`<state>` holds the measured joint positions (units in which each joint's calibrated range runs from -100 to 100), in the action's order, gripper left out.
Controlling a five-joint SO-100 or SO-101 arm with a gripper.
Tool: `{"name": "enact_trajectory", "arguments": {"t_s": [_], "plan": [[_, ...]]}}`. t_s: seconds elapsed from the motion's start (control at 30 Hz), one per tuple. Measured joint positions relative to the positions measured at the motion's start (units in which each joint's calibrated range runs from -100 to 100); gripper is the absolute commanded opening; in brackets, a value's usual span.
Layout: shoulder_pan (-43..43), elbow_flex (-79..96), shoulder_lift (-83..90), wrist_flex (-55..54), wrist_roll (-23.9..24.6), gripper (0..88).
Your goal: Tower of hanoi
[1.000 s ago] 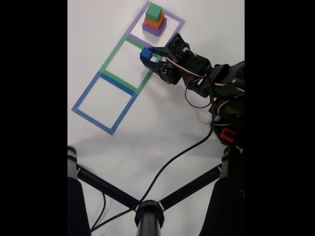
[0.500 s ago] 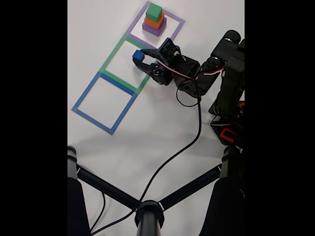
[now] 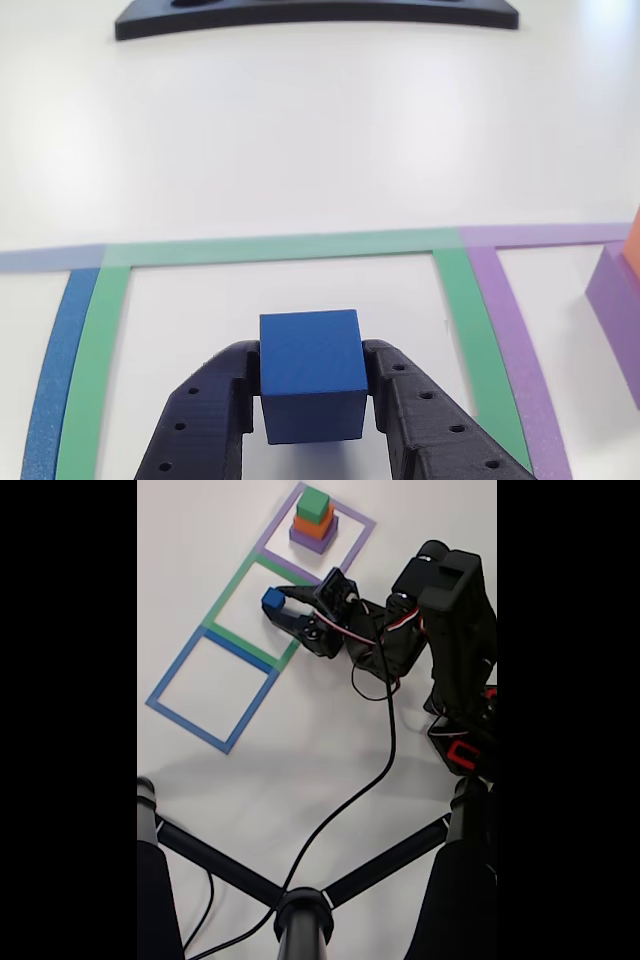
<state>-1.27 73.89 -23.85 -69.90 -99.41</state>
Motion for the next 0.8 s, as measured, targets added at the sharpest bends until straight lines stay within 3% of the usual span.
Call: {"name": "enact_trajectory", "arguments": {"t_s": [0.8], "plan": [[0.2,-1.2,-4.0,-1.7,0.0,19.2]]}}
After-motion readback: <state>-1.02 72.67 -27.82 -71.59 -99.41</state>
